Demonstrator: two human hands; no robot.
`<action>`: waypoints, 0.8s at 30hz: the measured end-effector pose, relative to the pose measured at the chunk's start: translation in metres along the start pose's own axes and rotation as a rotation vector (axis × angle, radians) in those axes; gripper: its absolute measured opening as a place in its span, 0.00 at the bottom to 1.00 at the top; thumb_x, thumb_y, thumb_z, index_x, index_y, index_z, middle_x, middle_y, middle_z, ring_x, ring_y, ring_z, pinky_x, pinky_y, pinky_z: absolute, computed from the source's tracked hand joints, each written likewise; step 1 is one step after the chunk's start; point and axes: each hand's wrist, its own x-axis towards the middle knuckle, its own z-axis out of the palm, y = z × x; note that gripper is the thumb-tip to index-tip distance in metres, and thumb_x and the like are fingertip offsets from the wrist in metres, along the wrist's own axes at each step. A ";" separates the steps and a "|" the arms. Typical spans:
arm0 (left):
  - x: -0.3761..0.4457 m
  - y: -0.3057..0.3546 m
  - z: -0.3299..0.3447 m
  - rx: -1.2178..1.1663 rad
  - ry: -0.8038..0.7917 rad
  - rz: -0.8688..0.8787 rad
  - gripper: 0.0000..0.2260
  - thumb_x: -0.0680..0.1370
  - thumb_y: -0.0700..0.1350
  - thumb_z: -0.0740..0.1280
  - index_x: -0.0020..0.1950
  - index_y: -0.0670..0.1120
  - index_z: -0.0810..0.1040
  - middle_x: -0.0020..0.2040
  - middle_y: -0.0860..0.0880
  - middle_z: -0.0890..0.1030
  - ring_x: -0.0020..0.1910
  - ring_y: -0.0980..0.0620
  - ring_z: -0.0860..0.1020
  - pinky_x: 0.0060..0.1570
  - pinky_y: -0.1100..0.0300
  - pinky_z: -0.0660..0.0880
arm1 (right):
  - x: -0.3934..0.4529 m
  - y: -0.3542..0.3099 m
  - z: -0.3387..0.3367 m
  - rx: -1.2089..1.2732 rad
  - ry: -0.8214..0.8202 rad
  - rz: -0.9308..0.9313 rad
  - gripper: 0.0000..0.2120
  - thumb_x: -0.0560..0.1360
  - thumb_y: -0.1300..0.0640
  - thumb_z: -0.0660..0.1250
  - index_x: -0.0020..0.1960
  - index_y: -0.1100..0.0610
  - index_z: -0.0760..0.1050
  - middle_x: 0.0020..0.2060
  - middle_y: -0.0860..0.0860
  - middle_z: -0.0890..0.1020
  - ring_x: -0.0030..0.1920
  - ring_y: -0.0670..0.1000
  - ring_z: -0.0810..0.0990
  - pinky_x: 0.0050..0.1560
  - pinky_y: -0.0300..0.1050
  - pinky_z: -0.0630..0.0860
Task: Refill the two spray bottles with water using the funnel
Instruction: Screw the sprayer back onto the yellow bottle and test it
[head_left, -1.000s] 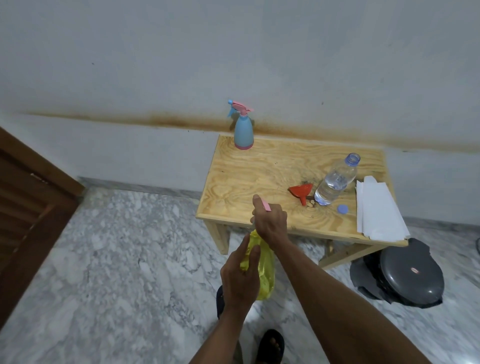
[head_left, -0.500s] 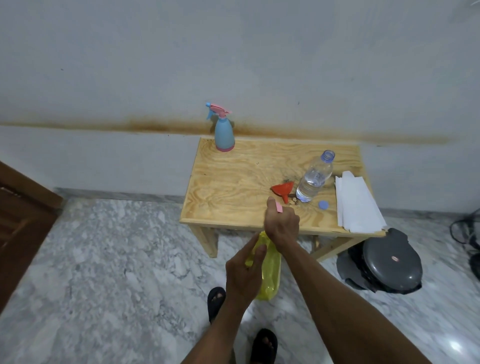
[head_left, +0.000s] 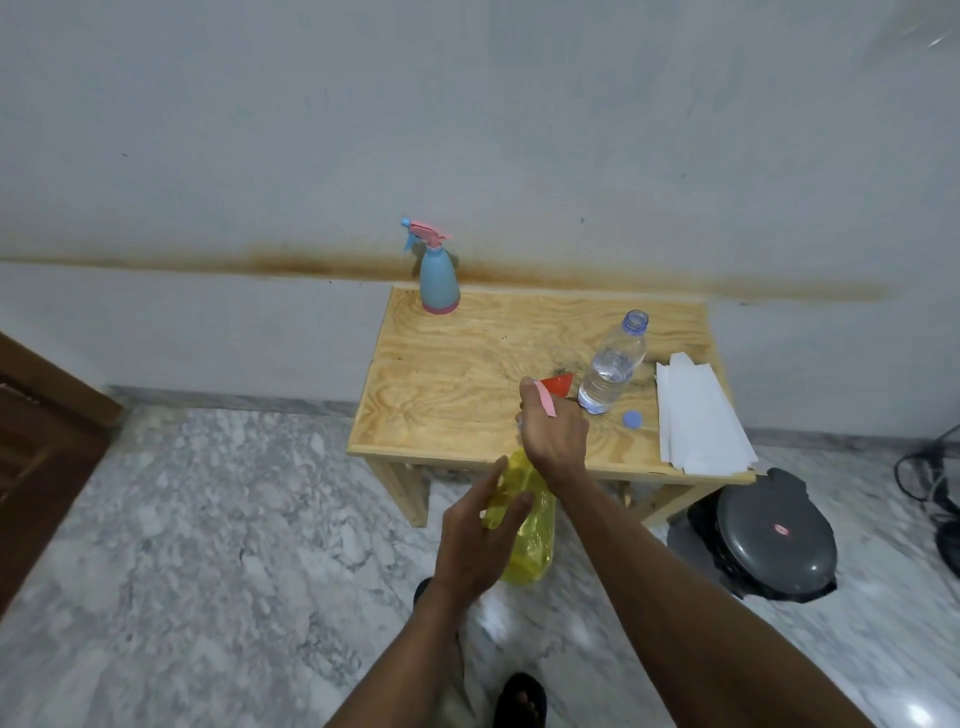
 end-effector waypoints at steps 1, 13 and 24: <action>0.006 0.002 -0.001 -0.004 -0.018 0.010 0.22 0.78 0.55 0.71 0.71 0.55 0.75 0.56 0.57 0.83 0.55 0.65 0.80 0.50 0.70 0.75 | 0.003 -0.003 -0.001 0.011 -0.004 -0.023 0.24 0.79 0.39 0.57 0.36 0.56 0.77 0.38 0.53 0.83 0.44 0.56 0.79 0.47 0.50 0.71; 0.188 0.035 -0.001 0.052 0.139 0.142 0.30 0.73 0.61 0.71 0.69 0.45 0.75 0.58 0.51 0.80 0.56 0.53 0.79 0.54 0.56 0.78 | 0.121 -0.076 0.018 0.047 0.053 -0.265 0.11 0.72 0.48 0.75 0.48 0.55 0.81 0.39 0.50 0.82 0.41 0.51 0.78 0.37 0.35 0.69; 0.352 0.044 0.015 0.054 0.039 0.042 0.27 0.70 0.46 0.79 0.68 0.43 0.78 0.55 0.45 0.79 0.52 0.51 0.77 0.50 0.72 0.69 | 0.247 -0.118 0.034 -0.169 0.058 -0.352 0.11 0.70 0.56 0.77 0.51 0.54 0.82 0.40 0.46 0.83 0.41 0.47 0.81 0.40 0.28 0.69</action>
